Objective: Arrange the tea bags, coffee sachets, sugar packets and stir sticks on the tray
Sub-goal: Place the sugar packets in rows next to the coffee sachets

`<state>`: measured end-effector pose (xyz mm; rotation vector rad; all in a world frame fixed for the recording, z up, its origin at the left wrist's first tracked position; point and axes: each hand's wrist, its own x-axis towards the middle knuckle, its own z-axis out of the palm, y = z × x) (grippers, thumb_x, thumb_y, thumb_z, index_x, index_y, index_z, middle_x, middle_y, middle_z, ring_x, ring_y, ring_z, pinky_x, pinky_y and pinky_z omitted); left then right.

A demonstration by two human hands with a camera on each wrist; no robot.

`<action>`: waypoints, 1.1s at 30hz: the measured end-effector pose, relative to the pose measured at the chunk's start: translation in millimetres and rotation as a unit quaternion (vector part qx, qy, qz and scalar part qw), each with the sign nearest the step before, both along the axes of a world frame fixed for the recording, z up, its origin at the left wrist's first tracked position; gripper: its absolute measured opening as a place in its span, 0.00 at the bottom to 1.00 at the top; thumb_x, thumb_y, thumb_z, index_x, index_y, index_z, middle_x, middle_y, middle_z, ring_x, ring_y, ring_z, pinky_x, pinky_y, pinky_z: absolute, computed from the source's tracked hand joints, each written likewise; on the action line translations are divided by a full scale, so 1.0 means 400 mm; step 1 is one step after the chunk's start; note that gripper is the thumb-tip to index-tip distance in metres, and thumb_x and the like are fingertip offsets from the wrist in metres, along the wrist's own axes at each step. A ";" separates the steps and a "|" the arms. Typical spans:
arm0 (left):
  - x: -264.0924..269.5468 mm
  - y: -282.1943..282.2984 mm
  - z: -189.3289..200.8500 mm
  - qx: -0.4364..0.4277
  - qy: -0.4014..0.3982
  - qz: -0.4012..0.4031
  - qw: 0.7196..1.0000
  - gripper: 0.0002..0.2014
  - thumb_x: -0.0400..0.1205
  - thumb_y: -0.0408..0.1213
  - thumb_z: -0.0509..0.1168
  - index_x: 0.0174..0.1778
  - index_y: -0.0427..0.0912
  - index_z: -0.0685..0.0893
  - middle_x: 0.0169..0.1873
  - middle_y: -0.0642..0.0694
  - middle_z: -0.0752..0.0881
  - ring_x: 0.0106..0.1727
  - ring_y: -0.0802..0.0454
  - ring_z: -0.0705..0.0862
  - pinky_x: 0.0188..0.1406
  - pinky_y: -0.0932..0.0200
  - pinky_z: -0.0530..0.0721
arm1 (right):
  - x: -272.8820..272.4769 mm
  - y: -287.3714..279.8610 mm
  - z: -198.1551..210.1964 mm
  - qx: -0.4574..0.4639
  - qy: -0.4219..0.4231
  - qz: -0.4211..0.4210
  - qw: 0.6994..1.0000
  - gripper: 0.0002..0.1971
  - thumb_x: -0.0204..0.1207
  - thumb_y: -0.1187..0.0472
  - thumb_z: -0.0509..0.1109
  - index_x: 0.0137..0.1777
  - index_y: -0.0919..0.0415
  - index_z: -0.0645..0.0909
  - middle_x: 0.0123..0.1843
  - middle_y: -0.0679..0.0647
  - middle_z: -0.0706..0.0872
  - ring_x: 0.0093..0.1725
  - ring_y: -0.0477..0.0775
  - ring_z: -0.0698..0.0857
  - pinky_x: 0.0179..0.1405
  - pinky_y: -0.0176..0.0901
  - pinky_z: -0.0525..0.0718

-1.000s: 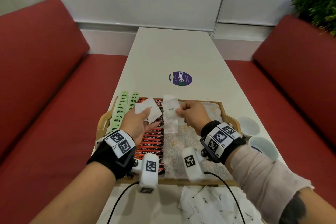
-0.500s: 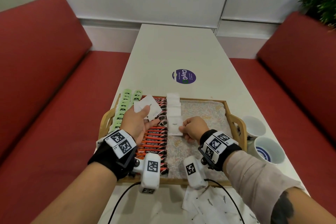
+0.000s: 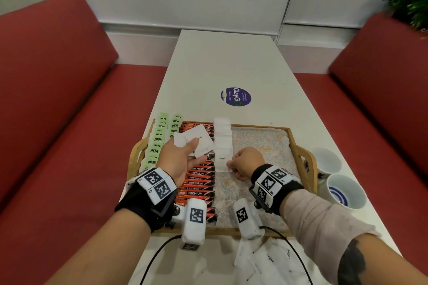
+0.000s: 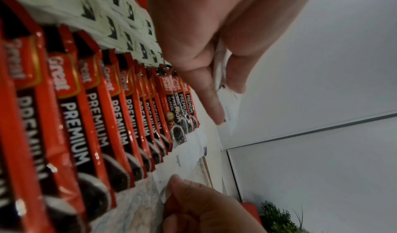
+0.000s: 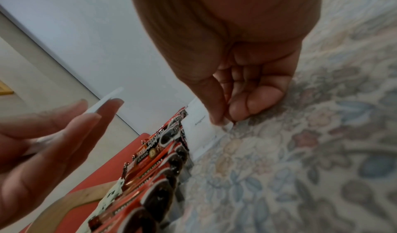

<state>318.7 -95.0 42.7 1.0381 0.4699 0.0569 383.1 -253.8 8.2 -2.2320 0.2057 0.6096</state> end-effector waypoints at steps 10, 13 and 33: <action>-0.008 0.001 0.006 0.067 0.013 -0.006 0.998 0.10 0.78 0.28 0.69 0.54 0.40 0.82 0.49 0.41 0.88 0.43 0.44 0.89 0.23 0.63 0.86 | -0.022 0.011 0.089 0.141 -0.159 0.041 0.976 0.15 0.84 0.51 0.60 0.46 0.60 0.83 0.36 0.50 0.83 0.31 0.47 0.78 0.34 0.41 0.77; -0.010 -0.006 0.008 0.077 0.005 -0.011 0.997 0.13 0.78 0.27 0.69 0.59 0.38 0.81 0.49 0.40 0.88 0.44 0.44 0.89 0.24 0.62 0.86 | -0.033 0.024 0.114 0.179 -0.161 0.085 0.967 0.11 0.81 0.52 0.67 0.46 0.59 0.84 0.36 0.49 0.84 0.28 0.43 0.76 0.28 0.33 0.73; 0.009 0.007 0.007 0.074 -0.010 0.030 0.997 0.12 0.84 0.23 0.52 0.63 0.37 0.71 0.50 0.41 0.84 0.48 0.49 0.88 0.52 0.52 0.88 | -0.010 -0.048 0.032 0.071 -0.109 -0.023 0.991 0.15 0.78 0.66 0.69 0.30 0.60 0.73 0.30 0.55 0.79 0.27 0.52 0.78 0.28 0.41 0.77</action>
